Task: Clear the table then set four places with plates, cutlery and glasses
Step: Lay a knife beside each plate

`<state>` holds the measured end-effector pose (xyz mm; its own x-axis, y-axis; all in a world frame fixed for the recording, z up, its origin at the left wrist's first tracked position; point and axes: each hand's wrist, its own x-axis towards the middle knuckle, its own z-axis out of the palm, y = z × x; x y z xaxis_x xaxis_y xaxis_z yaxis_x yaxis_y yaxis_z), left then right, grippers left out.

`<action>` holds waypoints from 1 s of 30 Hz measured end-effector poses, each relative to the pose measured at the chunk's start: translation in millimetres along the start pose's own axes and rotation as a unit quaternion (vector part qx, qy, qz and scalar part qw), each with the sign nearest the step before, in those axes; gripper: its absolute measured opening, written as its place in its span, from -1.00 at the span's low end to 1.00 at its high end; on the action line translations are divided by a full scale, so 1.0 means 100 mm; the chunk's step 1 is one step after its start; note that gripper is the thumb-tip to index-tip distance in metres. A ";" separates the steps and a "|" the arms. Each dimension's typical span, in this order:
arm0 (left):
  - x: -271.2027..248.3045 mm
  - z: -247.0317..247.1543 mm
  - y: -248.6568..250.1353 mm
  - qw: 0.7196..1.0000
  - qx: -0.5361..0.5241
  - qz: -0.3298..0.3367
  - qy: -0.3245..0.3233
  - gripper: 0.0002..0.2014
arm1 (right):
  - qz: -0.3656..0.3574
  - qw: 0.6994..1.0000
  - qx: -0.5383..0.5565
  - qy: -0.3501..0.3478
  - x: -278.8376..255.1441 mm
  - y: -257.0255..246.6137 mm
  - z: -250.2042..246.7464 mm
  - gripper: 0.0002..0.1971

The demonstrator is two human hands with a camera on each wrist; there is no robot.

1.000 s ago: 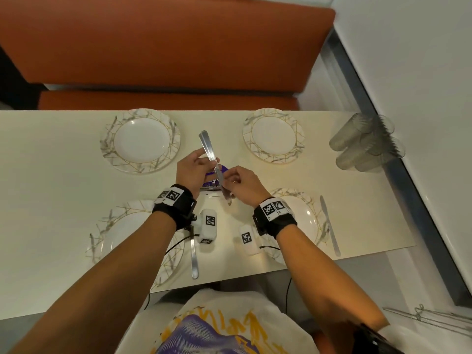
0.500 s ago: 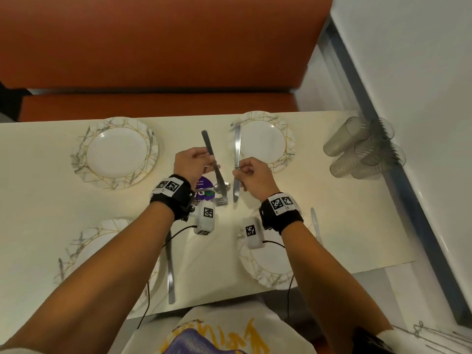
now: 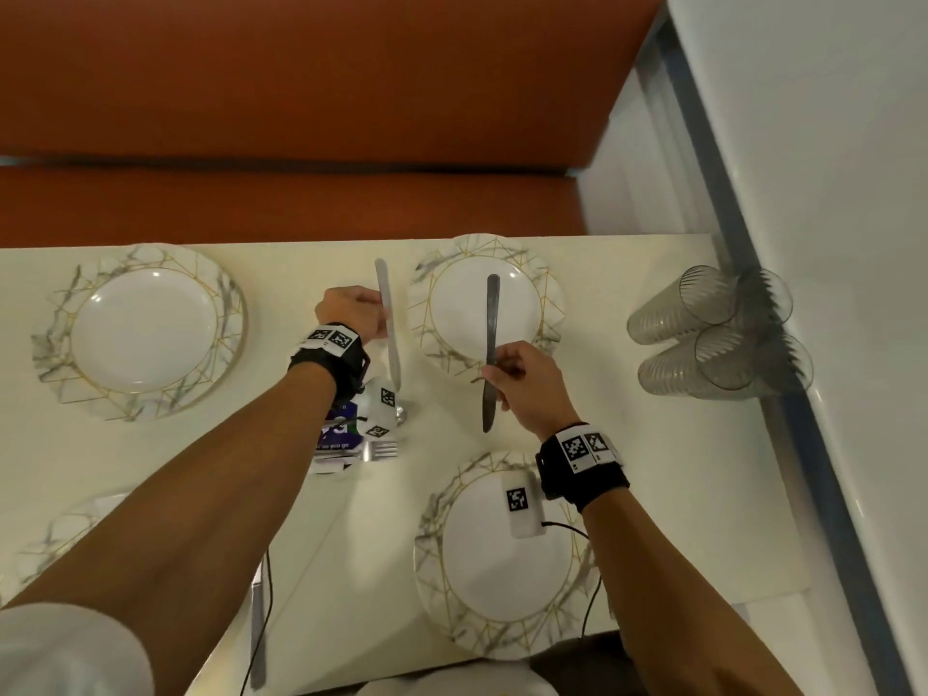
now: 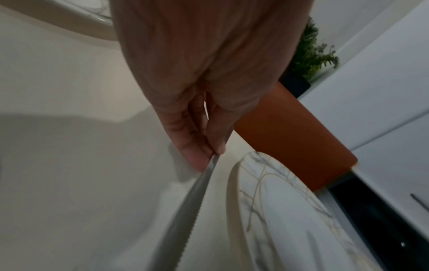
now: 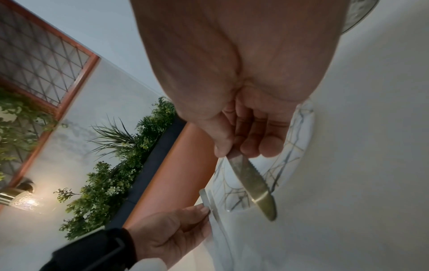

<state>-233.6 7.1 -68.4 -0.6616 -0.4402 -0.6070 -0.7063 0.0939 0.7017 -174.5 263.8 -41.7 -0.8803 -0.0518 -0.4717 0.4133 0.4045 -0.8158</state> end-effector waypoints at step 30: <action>0.07 -0.06 -0.29 0.792 0.502 0.345 -0.046 -0.45 | -0.010 1.000 -0.001 0.024 -0.01 0.12 -0.05 -0.90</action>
<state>-216.1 -4.5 -91.0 -0.9600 0.0883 -0.2657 0.0178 0.9663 0.2568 -169.9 273.3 -49.8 -0.8982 -0.0165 -0.4393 0.3954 0.4065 -0.8237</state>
